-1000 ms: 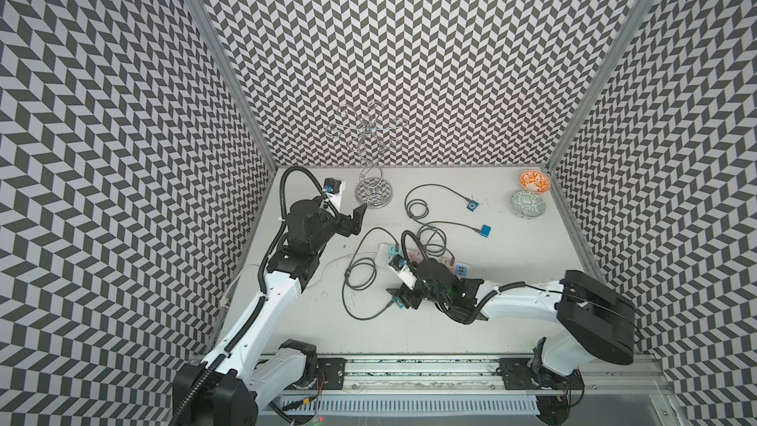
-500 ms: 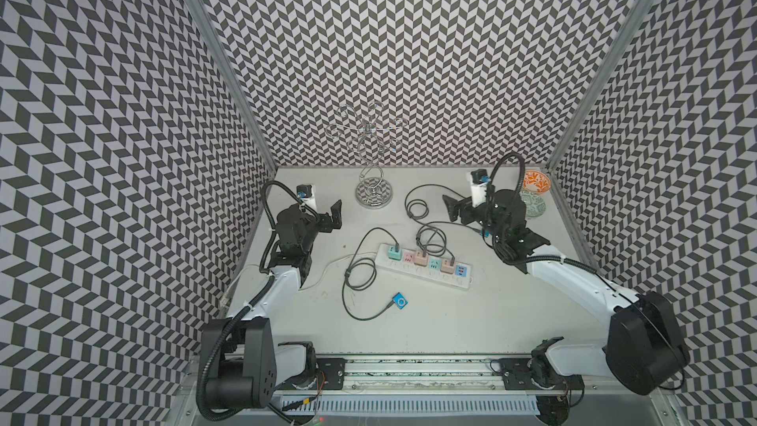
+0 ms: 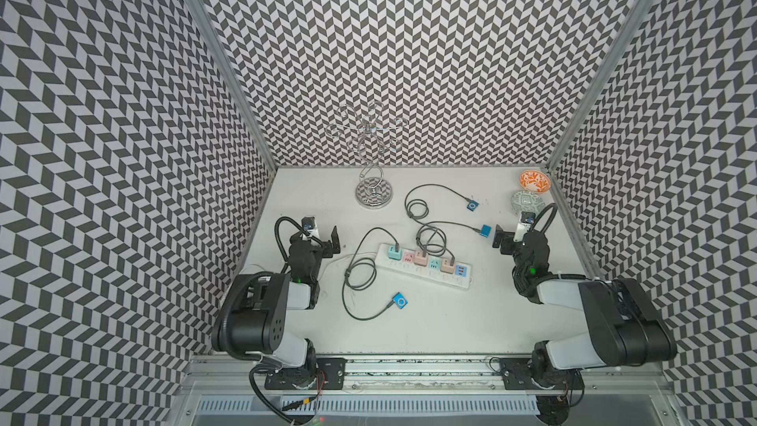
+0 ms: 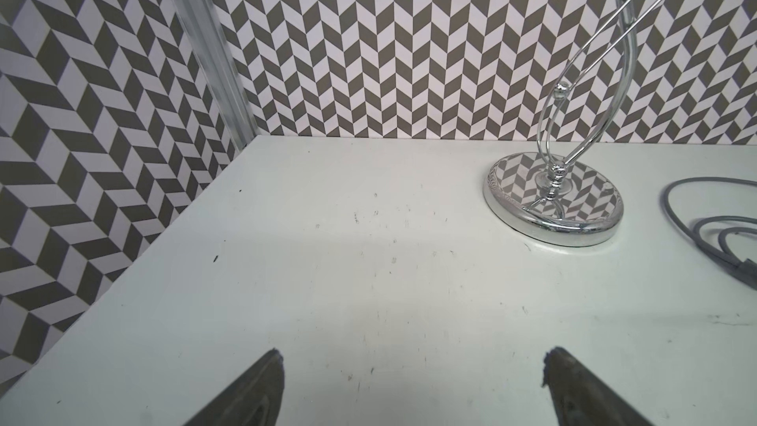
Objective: Charge mp3
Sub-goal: Reset both arms
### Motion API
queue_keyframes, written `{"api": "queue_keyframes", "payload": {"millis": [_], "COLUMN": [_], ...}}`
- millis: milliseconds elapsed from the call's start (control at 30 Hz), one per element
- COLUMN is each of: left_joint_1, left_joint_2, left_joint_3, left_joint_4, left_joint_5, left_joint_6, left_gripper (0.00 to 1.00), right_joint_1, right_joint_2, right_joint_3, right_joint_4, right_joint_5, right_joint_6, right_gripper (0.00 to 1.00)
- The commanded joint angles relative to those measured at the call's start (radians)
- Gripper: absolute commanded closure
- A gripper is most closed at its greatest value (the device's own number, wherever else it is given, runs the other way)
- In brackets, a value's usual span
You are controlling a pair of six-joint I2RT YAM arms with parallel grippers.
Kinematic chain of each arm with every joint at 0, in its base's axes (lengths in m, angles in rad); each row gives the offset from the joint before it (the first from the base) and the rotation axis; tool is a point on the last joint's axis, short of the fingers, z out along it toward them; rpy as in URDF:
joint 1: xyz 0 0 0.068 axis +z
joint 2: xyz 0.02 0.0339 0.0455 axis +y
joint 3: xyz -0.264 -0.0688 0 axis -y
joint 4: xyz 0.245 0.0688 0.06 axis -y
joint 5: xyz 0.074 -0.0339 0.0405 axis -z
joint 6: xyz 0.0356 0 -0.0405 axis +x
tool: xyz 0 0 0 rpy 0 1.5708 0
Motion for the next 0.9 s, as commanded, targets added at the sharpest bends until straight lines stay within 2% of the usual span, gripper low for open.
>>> {"api": "queue_keyframes", "payload": {"millis": [0,33,67,100,133,233,467,867], "left_joint_1": [0.008,0.007,0.006,0.007,0.006,0.006,0.003,-0.001], "left_joint_2": [-0.014,-0.002,0.006,0.001,-0.007,0.0,-0.003,-0.006], "left_joint_3": [0.004,0.0,-0.009,-0.004,-0.001,-0.006,0.0,0.0], "left_joint_4": [0.122,0.152,0.188,0.174,0.149,0.173,0.155,0.149], "left_joint_5": [0.05,0.05,0.049,0.046,0.047,0.046,0.037,0.029], "left_joint_6": [0.011,0.014,0.016,0.017,0.015,0.015,0.02,0.02], "left_gripper": [0.0,0.0,0.0,0.0,0.0,0.0,0.01,0.01], "right_joint_1": [-0.025,-0.027,-0.028,-0.03,-0.027,-0.029,-0.03,-0.03], "right_joint_2": [0.023,0.024,0.051,0.079,0.087,0.041,0.074,0.073], "right_joint_3": [-0.047,-0.065,-0.103,-0.143,-0.153,-0.072,-0.107,-0.105], "right_joint_4": [0.314,0.329,0.447,0.554,0.572,0.356,0.487,0.482], "right_joint_5": [-0.062,-0.086,-0.111,-0.156,-0.185,-0.225,-0.227,-0.221], "right_joint_6": [0.01,-0.004,-0.014,-0.034,-0.049,-0.07,-0.067,-0.061], "right_gripper": [0.01,0.01,0.01,0.01,0.01,0.01,0.01,0.01]}}
